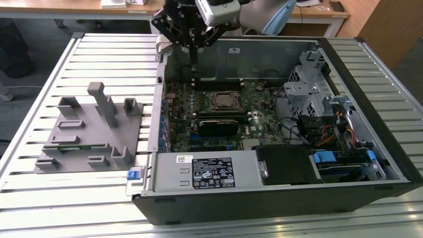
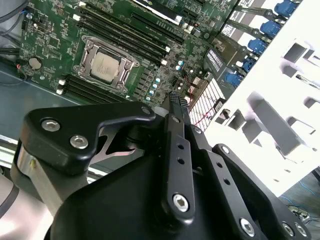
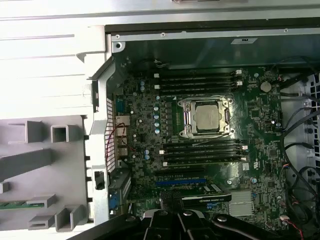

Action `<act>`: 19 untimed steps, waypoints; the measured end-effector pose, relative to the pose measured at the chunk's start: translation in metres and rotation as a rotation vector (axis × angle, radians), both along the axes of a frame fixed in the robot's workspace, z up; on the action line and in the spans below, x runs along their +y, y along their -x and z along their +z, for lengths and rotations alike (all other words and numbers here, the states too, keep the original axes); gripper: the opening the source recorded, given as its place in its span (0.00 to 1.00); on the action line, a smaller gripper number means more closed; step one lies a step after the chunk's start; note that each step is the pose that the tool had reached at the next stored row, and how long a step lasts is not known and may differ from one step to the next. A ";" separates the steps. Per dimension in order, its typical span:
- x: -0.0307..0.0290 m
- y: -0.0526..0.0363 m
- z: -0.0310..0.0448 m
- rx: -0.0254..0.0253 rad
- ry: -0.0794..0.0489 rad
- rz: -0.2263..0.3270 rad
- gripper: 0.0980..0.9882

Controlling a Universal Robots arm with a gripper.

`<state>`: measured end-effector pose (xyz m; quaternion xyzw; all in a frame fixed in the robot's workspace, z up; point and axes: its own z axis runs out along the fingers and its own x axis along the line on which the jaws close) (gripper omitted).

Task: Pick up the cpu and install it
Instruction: 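Install the second cpu locking lever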

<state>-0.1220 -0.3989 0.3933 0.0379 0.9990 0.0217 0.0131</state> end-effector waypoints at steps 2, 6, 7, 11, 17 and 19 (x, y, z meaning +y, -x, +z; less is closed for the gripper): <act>0.0000 0.0000 0.0000 0.0000 0.000 0.000 0.01; 0.0003 -0.0087 -0.0029 0.0015 0.000 0.000 0.01; 0.0003 -0.0111 -0.0042 0.0020 0.000 0.000 0.01; 0.0004 -0.0142 -0.0115 0.0025 0.000 0.000 0.01; 0.0010 -0.0197 -0.0176 0.0024 -0.039 0.000 0.01; 0.0010 -0.0233 -0.0208 0.0029 -0.041 -0.002 0.01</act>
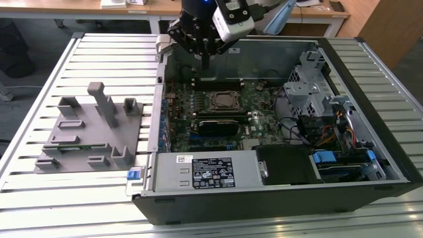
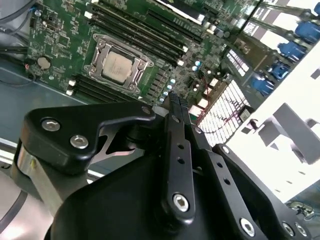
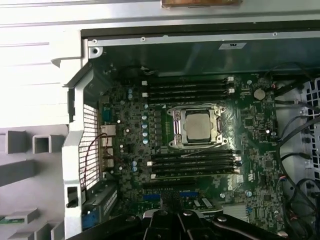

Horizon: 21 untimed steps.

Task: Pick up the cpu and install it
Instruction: 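Install the second cpu locking lever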

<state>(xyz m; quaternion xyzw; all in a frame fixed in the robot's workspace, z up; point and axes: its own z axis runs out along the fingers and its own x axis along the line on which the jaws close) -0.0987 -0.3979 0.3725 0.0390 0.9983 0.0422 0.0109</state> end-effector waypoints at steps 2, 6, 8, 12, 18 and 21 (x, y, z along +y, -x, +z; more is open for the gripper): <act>0.0001 -0.0058 -0.0071 0.0002 0.000 -0.004 0.01; 0.0001 -0.0078 -0.0100 0.0004 0.000 -0.004 0.01; 0.0001 -0.0092 -0.0105 0.0004 -0.001 -0.004 0.01; 0.0003 -0.0170 -0.0135 0.0085 -0.001 -0.004 0.01; 0.0004 -0.0254 -0.0209 0.0149 -0.001 -0.004 0.01; 0.0004 -0.0255 -0.0260 0.0150 -0.001 -0.004 0.01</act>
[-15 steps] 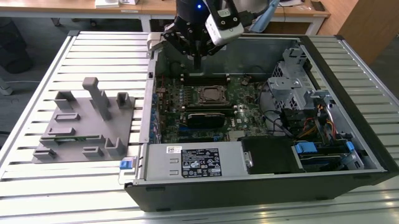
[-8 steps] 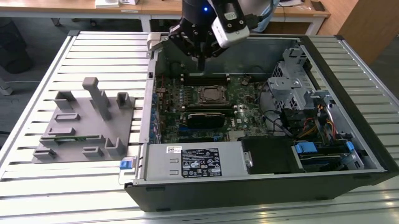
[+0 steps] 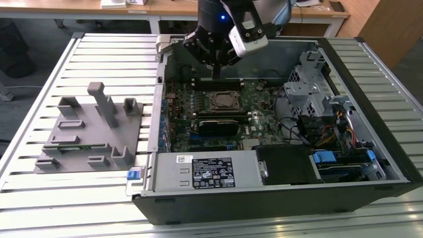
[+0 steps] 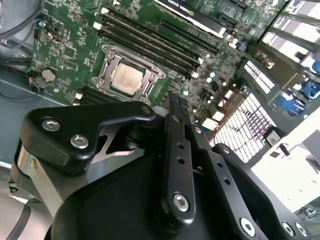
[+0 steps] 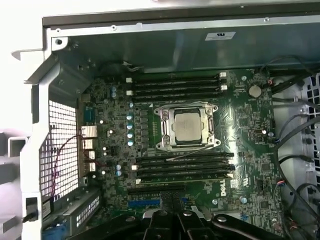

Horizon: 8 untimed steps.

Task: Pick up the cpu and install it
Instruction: 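Install the second cpu locking lever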

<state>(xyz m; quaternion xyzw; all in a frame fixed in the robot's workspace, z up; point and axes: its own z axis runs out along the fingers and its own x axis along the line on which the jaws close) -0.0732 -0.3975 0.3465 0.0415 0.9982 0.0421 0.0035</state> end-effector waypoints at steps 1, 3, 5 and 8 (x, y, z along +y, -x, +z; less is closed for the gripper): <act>0.0000 0.0000 -0.0018 0.0000 0.000 0.000 0.01; 0.0002 -0.0005 -0.0055 0.0008 0.000 0.000 0.01; 0.0018 -0.0024 -0.0091 0.0035 0.000 0.000 0.01; 0.0059 -0.0059 -0.0146 0.0085 0.000 0.000 0.01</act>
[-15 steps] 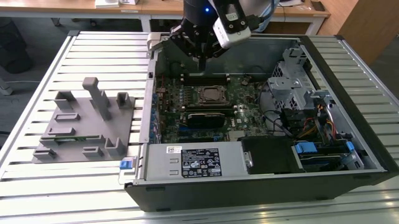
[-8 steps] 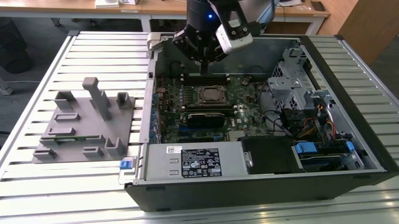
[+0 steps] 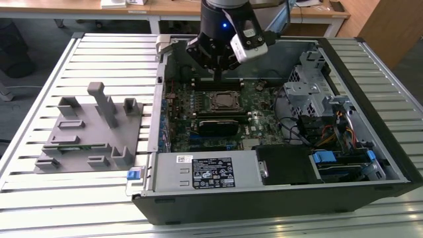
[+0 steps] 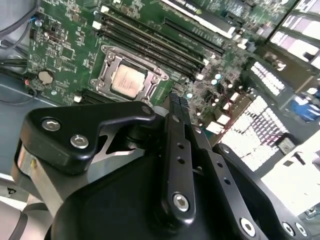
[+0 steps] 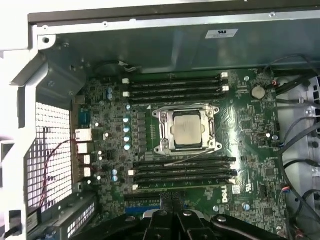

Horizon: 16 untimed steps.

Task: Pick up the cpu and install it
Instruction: 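Install the second cpu locking lever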

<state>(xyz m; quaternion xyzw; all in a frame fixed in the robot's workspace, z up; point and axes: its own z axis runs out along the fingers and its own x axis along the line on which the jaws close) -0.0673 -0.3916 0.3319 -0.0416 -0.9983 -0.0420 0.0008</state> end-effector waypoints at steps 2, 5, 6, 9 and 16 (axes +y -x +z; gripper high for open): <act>0.0021 -0.0026 -0.0036 0.0044 0.000 0.000 0.01; 0.0030 -0.0104 -0.0151 0.0196 0.000 0.000 0.01; 0.0030 -0.0105 -0.0155 0.0196 0.000 0.000 0.01; 0.0030 -0.0105 -0.0155 0.0197 0.000 0.000 0.01; 0.0041 -0.0160 -0.0225 0.0273 -0.005 0.000 0.01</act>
